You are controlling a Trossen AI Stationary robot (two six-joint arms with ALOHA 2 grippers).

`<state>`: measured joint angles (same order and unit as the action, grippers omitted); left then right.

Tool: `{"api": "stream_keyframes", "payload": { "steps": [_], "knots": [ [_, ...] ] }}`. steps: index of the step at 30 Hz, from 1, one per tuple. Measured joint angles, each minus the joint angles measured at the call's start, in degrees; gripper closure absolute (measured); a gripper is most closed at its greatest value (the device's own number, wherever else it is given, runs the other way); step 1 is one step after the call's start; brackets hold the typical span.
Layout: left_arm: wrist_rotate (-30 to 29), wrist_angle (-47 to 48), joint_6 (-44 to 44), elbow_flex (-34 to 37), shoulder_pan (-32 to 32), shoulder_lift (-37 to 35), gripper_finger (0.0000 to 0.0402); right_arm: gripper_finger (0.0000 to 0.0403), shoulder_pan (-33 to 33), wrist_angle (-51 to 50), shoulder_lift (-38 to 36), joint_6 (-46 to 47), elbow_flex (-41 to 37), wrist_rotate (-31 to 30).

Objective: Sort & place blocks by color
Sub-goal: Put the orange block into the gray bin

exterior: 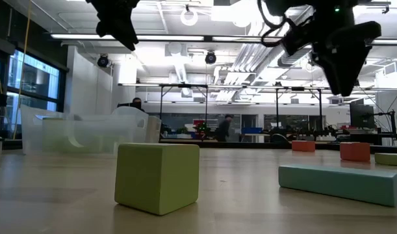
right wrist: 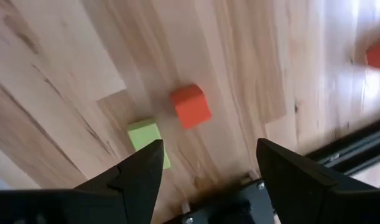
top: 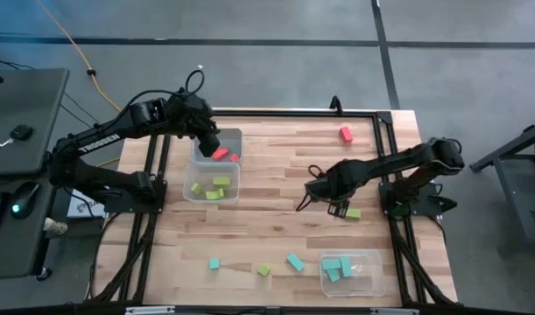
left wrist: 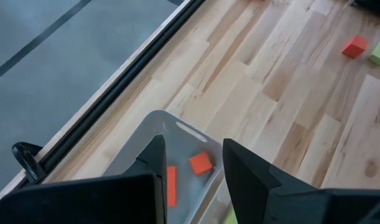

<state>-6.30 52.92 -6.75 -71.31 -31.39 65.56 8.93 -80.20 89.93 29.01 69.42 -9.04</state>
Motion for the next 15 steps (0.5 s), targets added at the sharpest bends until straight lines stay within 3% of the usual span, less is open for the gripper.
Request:
{"api": "stream_keyframes", "payload": {
  "steps": [9,15],
  "knots": [
    [-0.35,-0.01,0.97,0.00,-0.01,0.00,0.0316,0.0155,-0.73,1.79,-8.99,7.71,-5.00,1.05],
    [-0.34,0.00,0.97,0.00,-0.01,0.00,0.0316,0.0155,-4.61,3.82,-12.33,13.21,-6.98,0.22]
  ]
}}
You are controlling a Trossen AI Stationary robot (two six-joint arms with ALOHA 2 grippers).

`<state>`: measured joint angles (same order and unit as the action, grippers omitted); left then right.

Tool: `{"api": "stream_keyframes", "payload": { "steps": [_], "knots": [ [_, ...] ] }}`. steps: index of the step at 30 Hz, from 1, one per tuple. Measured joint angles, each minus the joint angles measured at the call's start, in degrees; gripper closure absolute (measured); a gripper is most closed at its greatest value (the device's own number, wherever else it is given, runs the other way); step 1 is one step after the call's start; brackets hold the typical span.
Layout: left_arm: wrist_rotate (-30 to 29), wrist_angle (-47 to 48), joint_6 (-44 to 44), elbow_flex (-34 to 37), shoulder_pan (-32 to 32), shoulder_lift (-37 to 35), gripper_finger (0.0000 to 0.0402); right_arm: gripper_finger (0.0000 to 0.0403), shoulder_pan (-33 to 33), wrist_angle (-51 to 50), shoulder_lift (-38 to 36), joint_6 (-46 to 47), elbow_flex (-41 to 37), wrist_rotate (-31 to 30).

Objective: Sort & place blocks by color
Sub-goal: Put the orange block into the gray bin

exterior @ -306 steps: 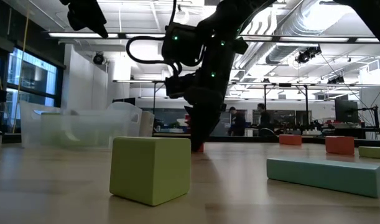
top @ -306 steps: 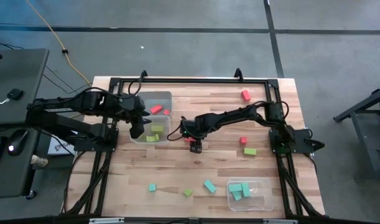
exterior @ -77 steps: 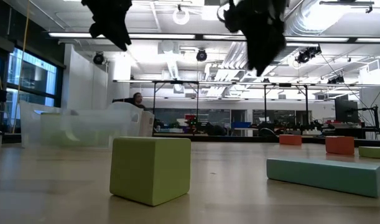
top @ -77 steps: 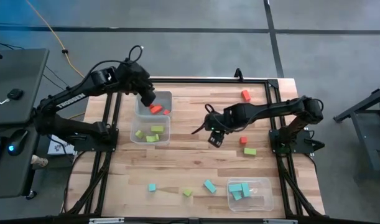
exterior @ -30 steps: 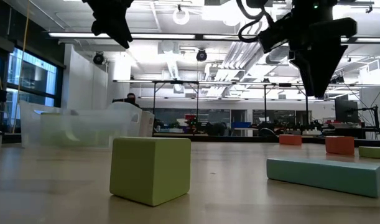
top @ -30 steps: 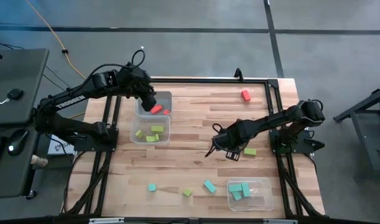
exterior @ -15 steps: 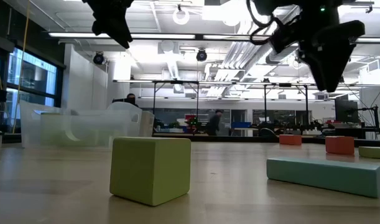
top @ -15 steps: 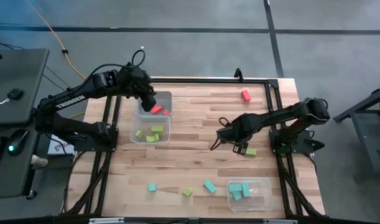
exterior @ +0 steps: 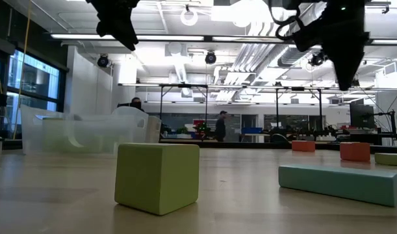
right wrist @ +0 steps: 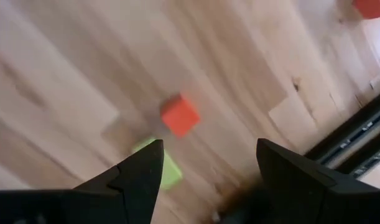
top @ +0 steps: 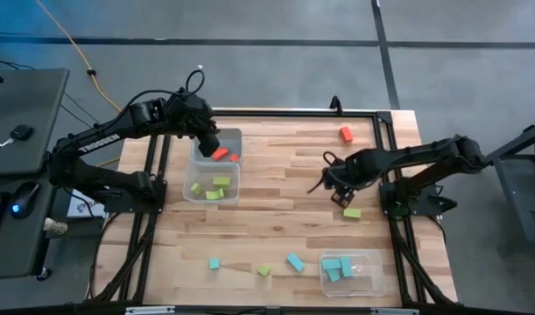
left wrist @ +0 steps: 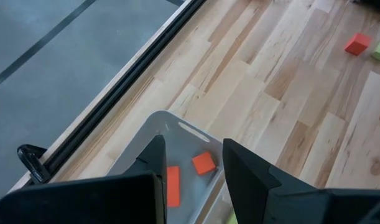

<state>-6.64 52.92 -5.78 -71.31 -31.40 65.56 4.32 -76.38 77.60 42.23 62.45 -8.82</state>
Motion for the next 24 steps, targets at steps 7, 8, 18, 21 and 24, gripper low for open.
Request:
{"api": "stream_keyframes", "payload": {
  "steps": [7,8,18,21,24],
  "knots": [
    [0.01,0.01,0.00,0.00,-0.02,0.00,0.0316,0.0155,-8.93,3.01,-1.42,2.47,0.03,-2.04],
    [0.01,0.01,0.00,0.00,-0.02,0.00,0.0316,0.0155,-10.27,3.04,-1.40,2.42,0.03,-1.92],
    [-1.14,0.00,5.28,0.00,-0.09,0.00,0.0316,0.0155,-22.39,6.11,-1.38,2.35,0.05,0.09],
    [-4.22,-0.02,8.62,0.00,-0.13,0.00,0.0316,0.0155,-25.77,8.25,-1.37,2.59,0.05,0.28],
    [-7.44,-0.85,9.38,0.00,-0.13,0.00,0.0316,0.0155,-29.65,11.21,-1.33,1.45,0.05,0.28]
  ]
}}
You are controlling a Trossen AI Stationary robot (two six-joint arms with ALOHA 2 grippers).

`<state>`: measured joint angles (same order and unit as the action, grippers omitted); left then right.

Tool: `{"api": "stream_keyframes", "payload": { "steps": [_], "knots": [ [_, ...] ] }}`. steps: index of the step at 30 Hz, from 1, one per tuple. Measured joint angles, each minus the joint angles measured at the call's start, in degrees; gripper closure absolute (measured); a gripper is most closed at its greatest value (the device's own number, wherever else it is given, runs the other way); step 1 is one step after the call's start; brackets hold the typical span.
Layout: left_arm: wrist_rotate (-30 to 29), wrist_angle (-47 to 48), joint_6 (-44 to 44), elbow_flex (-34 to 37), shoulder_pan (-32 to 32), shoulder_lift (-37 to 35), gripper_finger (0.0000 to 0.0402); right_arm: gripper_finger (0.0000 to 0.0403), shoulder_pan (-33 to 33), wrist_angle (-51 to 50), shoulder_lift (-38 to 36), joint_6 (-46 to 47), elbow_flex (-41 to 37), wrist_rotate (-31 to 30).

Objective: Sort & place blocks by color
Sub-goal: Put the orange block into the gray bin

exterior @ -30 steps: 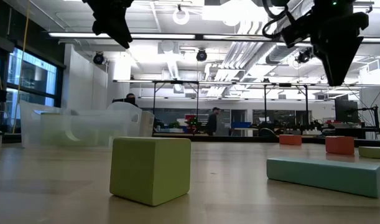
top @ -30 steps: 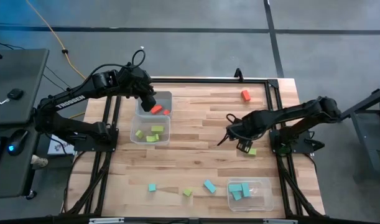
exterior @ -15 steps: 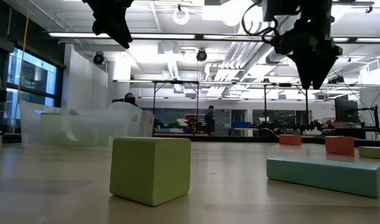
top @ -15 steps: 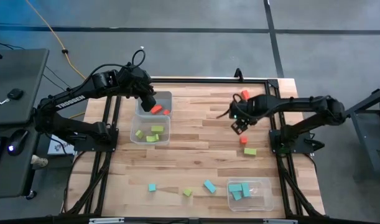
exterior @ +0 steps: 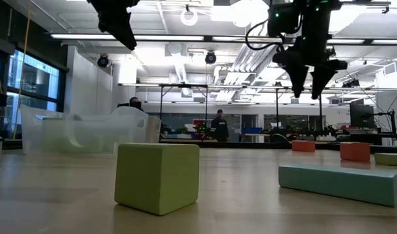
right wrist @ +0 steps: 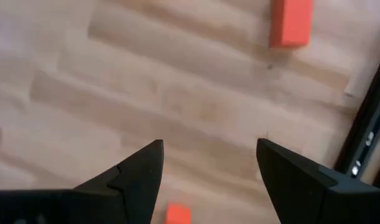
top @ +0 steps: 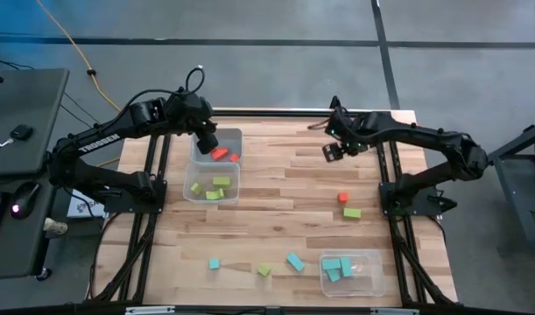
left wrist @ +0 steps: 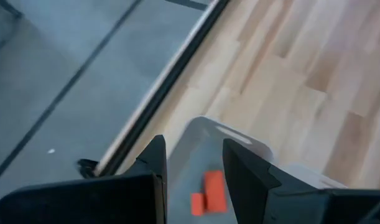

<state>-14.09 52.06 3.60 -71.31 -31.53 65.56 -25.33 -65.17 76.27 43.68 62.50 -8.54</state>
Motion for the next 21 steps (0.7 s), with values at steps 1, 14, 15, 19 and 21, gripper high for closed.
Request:
{"api": "stream_keyframes", "payload": {
  "steps": [1,14,15,19,21],
  "knots": [
    [-0.41,-0.50,-0.04,0.00,0.00,0.00,0.0316,0.0155,-1.31,1.00,0.00,-0.06,0.00,0.00],
    [0.59,-5.05,2.90,0.00,0.00,0.02,0.0316,0.0155,-12.38,18.15,0.02,-5.19,0.08,0.26],
    [0.59,-5.41,3.28,0.00,0.00,0.02,0.0316,0.0155,-13.12,19.04,0.02,-5.30,0.09,-0.07],
    [0.61,-6.54,3.62,0.00,0.00,0.02,0.0316,0.0155,-16.29,22.35,0.02,-9.36,0.09,-0.40],
    [0.59,-7.64,3.68,0.00,0.00,0.01,0.0316,0.0155,-18.07,24.14,0.02,-11.74,0.09,-0.70]
  ]
}}
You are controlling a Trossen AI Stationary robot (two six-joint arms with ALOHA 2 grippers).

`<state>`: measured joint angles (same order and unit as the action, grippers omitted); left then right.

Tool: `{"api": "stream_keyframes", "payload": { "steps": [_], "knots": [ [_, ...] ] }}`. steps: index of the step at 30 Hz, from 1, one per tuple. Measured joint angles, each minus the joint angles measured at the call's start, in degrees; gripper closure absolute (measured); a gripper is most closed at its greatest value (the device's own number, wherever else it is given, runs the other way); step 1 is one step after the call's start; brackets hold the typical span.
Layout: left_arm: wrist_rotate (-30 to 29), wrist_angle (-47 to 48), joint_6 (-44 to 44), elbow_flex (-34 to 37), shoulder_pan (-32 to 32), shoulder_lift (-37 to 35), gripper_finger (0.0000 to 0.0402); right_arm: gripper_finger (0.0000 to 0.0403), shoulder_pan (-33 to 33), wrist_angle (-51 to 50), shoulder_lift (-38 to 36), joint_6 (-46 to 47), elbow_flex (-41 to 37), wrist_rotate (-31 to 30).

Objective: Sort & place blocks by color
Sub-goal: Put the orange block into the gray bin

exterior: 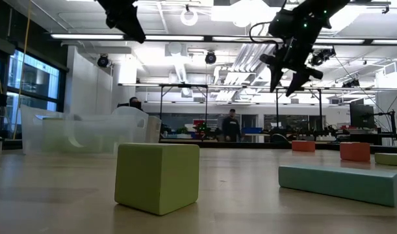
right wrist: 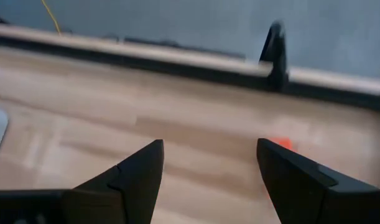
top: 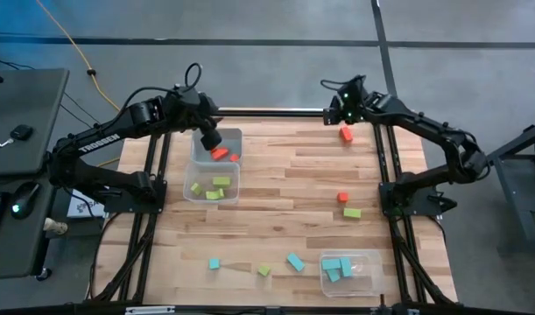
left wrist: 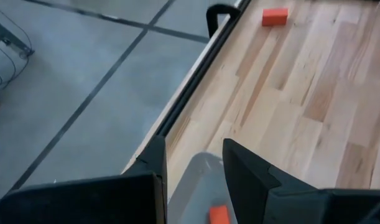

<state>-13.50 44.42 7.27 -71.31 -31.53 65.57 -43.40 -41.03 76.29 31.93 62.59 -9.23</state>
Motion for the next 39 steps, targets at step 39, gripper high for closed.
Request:
{"api": "stream_keyframes", "payload": {
  "steps": [39],
  "knots": [
    [-2.80,-4.78,0.45,0.00,0.00,0.01,0.0316,0.0155,-19.92,-15.83,18.79,-20.44,21.52,10.13]
  ]
}}
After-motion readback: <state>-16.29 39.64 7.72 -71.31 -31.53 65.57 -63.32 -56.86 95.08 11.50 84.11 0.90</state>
